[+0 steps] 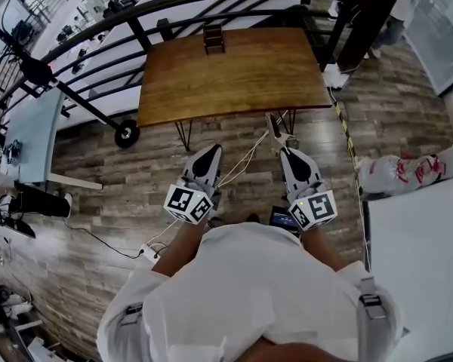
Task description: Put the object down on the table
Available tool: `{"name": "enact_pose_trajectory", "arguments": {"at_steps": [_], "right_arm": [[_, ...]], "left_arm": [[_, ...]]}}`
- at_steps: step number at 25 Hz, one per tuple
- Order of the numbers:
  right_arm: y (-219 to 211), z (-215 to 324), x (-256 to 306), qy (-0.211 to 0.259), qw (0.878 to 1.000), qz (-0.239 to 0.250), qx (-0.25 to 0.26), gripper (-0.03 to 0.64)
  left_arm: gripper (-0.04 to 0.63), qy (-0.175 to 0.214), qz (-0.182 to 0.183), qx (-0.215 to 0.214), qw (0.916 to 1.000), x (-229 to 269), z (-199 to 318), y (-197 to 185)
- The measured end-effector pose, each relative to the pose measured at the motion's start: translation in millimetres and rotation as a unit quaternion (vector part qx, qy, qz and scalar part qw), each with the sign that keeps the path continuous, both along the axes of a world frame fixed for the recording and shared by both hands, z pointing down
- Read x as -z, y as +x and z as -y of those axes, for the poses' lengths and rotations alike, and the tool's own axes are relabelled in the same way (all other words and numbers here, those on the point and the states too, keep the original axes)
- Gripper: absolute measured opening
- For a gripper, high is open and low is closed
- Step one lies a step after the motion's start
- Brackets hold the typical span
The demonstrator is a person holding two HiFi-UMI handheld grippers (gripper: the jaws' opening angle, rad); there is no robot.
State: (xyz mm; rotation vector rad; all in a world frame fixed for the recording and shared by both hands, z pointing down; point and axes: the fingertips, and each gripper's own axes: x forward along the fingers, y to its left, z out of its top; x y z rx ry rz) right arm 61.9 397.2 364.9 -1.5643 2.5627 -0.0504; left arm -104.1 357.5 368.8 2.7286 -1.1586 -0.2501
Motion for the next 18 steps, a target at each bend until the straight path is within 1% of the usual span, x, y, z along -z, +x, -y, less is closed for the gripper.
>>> {"name": "enact_pose_trajectory", "arguments": {"at_steps": [4,10,14,18], "right_arm": [[6,12,-4,-0.003,1.000,0.004,0.008,0.028],[9,38,-12,-0.015,1.000,0.014,0.005,0.028],[9,57,-17,-0.014,1.000,0.017,0.006,0.028],[10,88,-17,-0.014,1.000,0.018,0.001,0.028]], "left_arm": [[0.015,-0.007,0.004,0.006,1.0000,-7,4,3],[0.015,-0.028,0.003,0.006,0.9996,-22,32,2],[0.015,-0.034,-0.006,-0.006,0.9994,-33,58,8],[0.015,-0.039,-0.012,-0.016,0.9990,-39,97,12]]}}
